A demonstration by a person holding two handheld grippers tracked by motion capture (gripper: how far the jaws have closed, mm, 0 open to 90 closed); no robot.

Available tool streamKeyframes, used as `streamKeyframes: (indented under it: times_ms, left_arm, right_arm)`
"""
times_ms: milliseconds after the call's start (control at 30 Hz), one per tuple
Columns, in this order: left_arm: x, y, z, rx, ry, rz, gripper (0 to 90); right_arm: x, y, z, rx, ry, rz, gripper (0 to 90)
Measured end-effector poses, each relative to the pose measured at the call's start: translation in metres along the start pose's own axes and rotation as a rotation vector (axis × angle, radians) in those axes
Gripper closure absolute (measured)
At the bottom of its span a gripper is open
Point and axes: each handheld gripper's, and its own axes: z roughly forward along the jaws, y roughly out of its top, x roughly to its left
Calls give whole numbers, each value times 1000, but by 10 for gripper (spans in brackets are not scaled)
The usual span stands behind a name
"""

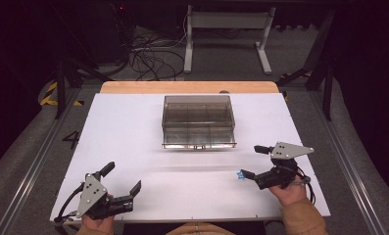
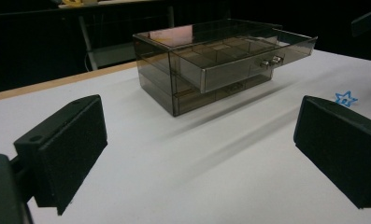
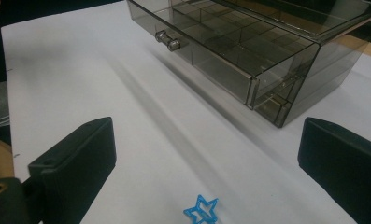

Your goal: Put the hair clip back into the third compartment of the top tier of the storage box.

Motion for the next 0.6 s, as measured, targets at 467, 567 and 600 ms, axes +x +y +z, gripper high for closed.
streamKeyframes:
  times_ms: [467,567,600]
  left_arm:
    - [1,0,-1,0,-1,0,36]
    - [1,0,-1,-2,-1,-2,36]
    - [0,0,-1,-3,0,-1,36]
  right_arm:
    - [1,-4,6,28,21,7,78]
    - [2,-5,6,39,24,9,83]
    - [2,-5,7,44,27,8,88]
